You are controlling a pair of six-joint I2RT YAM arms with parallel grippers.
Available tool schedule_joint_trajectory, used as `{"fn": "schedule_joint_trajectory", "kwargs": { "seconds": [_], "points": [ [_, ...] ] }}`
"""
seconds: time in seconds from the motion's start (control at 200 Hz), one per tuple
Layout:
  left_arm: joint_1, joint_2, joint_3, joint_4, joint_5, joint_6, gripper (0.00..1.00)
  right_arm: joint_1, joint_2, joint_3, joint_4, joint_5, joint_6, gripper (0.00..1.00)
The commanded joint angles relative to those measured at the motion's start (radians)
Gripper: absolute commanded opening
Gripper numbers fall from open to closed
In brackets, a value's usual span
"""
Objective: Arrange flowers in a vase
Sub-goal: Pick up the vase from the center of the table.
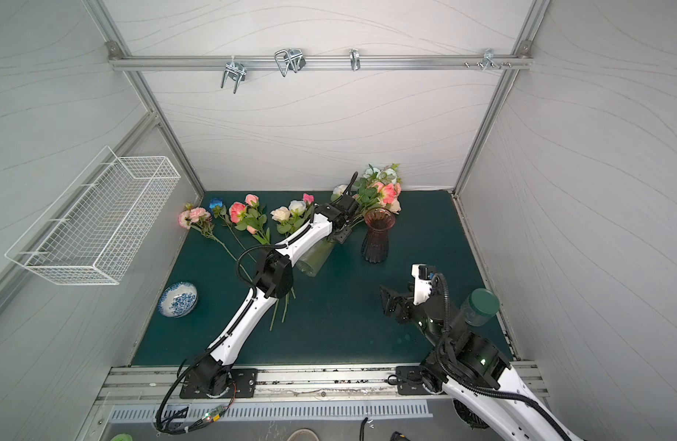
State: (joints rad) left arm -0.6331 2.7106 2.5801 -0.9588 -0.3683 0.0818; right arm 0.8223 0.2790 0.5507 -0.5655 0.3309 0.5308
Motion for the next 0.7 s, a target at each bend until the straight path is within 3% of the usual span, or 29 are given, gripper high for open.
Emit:
{"fn": "schedule_joint_trajectory", "kwargs": {
  "seconds": [0.0, 0.235, 0.595, 0.695],
  "points": [
    [-0.002, -0.06, -0.108, 0.119, -0.017, -0.033, 0.0, -0.004, -0.001, 0.004, 0.004, 0.008, 0.002, 0.99],
    [-0.002, -0.429, -0.619, 0.64, -0.016, -0.074, 0.0, -0.005, -0.022, 0.014, -0.021, 0.022, -0.008, 0.99],
    [-0.004, -0.771, -1.11, 1.185, -0.018, -0.148, 0.0, -0.004, -0.024, 0.014, -0.019, 0.025, -0.02, 0.99],
    [-0.003, -0.823, -1.191, 1.287, -0.023, -0.155, 0.0, -0.004, -0.026, 0.017, -0.019, 0.022, -0.02, 0.99]
  ]
}}
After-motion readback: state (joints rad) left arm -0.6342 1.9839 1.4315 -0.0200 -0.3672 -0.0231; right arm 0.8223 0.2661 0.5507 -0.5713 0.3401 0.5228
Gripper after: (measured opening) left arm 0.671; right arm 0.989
